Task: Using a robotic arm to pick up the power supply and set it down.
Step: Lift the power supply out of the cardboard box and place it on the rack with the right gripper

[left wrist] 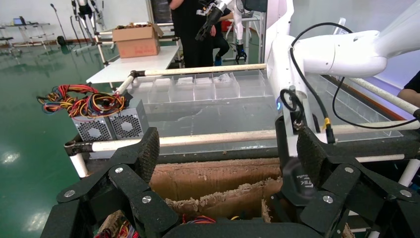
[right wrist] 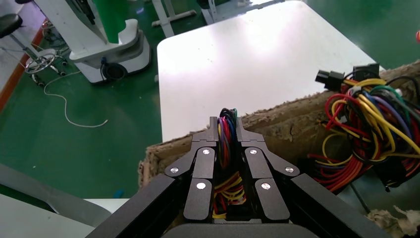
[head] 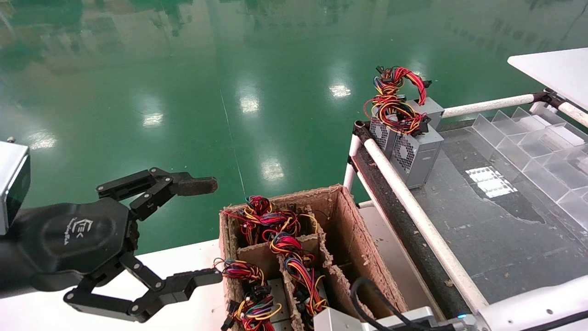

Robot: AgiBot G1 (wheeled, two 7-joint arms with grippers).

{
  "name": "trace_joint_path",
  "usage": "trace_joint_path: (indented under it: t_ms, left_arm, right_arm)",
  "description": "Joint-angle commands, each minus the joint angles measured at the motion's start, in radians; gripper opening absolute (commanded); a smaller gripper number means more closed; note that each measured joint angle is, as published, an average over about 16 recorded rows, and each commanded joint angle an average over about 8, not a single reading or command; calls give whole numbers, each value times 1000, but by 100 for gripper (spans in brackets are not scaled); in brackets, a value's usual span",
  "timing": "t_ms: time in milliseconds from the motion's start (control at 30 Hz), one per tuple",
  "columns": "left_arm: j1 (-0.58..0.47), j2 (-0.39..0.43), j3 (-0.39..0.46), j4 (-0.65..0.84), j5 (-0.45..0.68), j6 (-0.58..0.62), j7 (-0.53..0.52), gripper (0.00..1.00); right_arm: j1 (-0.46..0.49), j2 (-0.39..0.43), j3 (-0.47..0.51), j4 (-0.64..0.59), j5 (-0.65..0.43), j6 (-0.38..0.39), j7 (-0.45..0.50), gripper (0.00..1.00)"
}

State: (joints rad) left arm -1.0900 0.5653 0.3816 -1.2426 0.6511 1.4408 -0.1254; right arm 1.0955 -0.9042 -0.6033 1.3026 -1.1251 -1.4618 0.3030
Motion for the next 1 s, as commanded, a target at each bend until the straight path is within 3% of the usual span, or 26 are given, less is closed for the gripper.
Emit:
trace_joint_path:
  t_ms: [33,533,1000]
  left_arm:
    - [0,0,0,0,0,0,0,100]
    - [0,0,0,0,0,0,0,100]
    - [0,0,0,0,0,0,0,100]
  right_arm:
    - [-2,6,6,5,11,-1,0,0]
    - [-16,113,186,26,236,57,-59,0]
    - [28,184,328,-36,378,87,-118,0]
